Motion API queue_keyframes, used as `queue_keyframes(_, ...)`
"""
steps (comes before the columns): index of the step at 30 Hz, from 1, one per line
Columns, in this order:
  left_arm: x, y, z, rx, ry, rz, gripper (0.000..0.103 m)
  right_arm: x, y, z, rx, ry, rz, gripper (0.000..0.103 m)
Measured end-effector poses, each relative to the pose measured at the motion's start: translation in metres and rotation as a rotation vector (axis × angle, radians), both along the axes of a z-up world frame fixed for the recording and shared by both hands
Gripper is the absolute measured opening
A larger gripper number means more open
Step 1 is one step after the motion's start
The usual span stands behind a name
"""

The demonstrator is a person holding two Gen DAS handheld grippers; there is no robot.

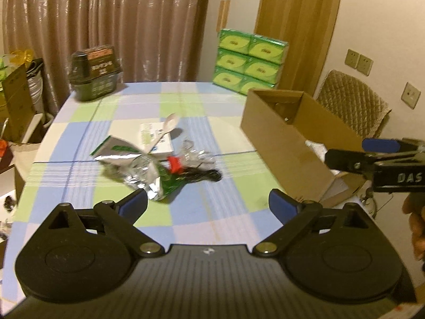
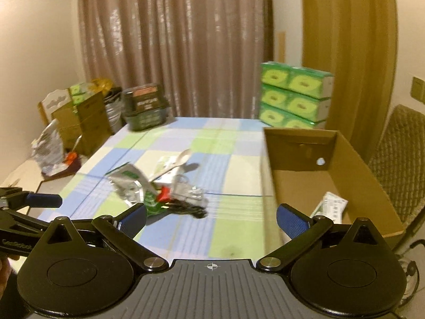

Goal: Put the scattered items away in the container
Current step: 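Move both tools back toward the foil bag and spoon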

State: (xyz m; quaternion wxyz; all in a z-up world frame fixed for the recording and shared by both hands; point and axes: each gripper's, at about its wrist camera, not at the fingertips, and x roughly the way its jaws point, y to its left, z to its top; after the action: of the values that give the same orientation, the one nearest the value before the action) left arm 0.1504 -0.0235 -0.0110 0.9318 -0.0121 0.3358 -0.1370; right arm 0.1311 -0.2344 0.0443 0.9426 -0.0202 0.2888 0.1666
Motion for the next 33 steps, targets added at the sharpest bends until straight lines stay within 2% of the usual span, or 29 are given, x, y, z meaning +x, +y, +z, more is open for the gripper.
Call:
queue_keyframes(5, -0.007, 0.028, -0.01, 0.034, 0.021, 0.035, 0.096, -0.003, 0.016, -0.013, -0.012, 0.027, 0.042, 0.101)
queue_keyframes(16, -0.001, 0.069, -0.021, 0.036, 0.043, 0.097, 0.096, 0.01, 0.04, -0.043, -0.042, 0.084, 0.088, 0.101)
queue_keyframes(26, 0.031, 0.074, -0.045, 0.037, 0.082, 0.091, 0.096, 0.046, 0.052, -0.073, -0.118, 0.11, 0.139, 0.101)
queue_keyframes(33, 0.063, 0.069, -0.068, 0.067, 0.098, 0.07, 0.096, 0.082, 0.061, -0.097, -0.19, 0.111, 0.16, 0.101)
